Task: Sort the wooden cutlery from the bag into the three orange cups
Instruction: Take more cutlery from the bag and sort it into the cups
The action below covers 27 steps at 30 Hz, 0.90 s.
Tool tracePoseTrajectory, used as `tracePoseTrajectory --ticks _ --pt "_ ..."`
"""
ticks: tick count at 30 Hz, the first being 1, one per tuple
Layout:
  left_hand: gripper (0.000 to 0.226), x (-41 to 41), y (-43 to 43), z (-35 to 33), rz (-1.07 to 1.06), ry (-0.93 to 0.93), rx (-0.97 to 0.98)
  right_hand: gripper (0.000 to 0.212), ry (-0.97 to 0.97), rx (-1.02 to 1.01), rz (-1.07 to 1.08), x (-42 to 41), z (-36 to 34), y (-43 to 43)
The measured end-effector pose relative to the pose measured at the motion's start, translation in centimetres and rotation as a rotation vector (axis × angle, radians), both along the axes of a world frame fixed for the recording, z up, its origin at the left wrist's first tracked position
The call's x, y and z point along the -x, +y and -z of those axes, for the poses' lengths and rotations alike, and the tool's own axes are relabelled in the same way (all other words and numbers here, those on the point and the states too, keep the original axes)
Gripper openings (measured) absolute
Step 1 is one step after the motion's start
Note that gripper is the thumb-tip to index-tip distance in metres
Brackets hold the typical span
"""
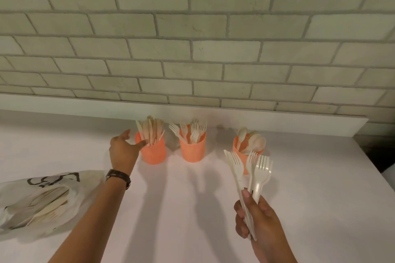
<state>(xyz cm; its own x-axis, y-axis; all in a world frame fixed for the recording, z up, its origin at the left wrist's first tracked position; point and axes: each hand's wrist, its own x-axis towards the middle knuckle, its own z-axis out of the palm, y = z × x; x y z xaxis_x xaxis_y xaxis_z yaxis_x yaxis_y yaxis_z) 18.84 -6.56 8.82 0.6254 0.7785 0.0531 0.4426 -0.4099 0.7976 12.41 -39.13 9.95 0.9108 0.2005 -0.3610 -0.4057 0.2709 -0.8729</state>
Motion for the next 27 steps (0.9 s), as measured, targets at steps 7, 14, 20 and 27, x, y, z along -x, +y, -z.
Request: tracePoseTrajectory --ticks 7,14,20,27 --pt "0.007 6.4 -13.1 -3.6 0.397 -0.105 0.254 0.023 0.006 -0.054 0.013 0.3 -0.9 -0.4" --pt "0.014 9.2 -20.1 -4.3 0.613 -0.12 0.754 0.039 -0.001 -0.078 -0.093 1.3 -1.6 0.1" --pt "0.017 9.3 -19.7 -4.5 0.61 -0.083 0.866 0.04 0.042 -0.149 -0.165 2.1 -1.8 0.3" --pt "0.011 9.3 -19.2 -4.4 0.591 -0.159 0.937 0.04 -0.056 -0.096 -0.113 2.3 -2.0 0.7"
